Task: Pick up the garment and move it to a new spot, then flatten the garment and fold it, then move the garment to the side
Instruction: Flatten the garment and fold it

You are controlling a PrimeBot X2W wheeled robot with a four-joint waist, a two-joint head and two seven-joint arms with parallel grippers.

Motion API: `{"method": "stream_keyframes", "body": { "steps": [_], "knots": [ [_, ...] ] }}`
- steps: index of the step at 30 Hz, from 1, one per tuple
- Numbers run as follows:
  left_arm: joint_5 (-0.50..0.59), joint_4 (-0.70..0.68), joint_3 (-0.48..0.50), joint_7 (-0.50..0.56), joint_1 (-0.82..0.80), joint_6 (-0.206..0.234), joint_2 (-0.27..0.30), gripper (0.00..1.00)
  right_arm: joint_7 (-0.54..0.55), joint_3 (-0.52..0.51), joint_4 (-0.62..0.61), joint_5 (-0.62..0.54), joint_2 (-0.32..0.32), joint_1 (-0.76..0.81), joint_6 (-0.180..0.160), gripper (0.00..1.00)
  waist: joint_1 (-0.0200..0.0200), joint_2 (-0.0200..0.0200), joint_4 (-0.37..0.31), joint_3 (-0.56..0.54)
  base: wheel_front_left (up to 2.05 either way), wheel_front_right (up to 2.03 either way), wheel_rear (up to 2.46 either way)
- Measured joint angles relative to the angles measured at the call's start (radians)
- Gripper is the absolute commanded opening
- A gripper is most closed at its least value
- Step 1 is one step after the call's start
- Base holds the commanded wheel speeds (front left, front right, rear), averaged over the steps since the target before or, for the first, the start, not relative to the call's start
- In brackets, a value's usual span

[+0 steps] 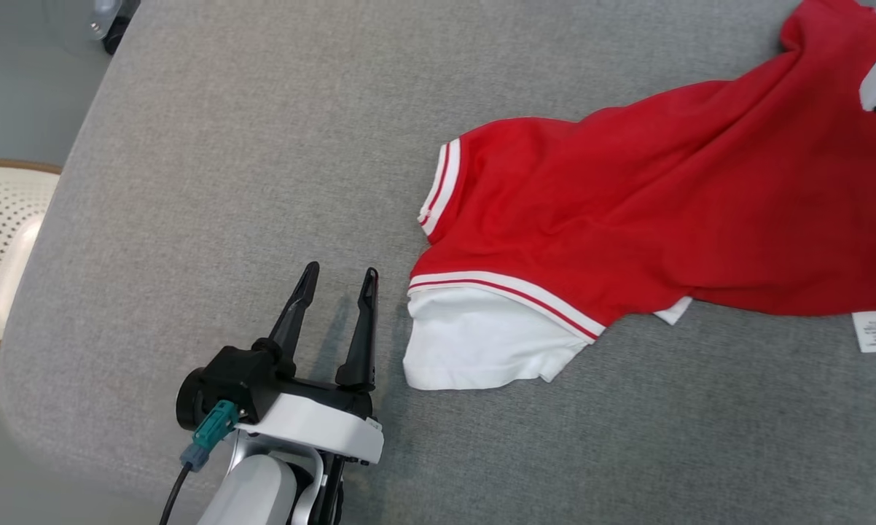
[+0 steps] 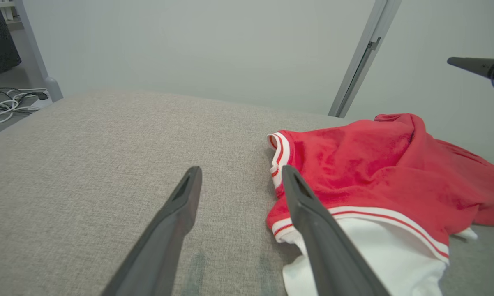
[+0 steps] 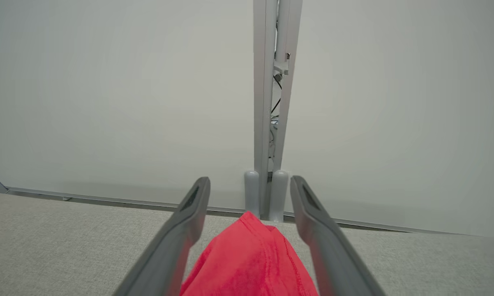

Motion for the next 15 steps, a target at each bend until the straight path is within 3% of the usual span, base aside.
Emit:
{"method": "stream_keyframes", "body": {
  "steps": [7, 15],
  "knots": [
    [0.019, 0.009, 0.027, 0.000, 0.010, -0.005, 0.000, 1.00, -0.069, 0.094, -0.011, 0.089, 0.030, 0.070, 0.000, 1.00, 0.0000, 0.0000, -0.064, -0.038, 0.00, 0.00, 0.00],
    [0.037, 0.030, 0.052, 0.000, 0.022, -0.017, -0.001, 1.00, -0.088, 0.195, -0.174, 0.233, 0.028, 0.216, 0.000, 1.00, 0.0000, 0.0000, -0.130, -0.099, 0.00, 0.00, 0.00]
  ]
}}
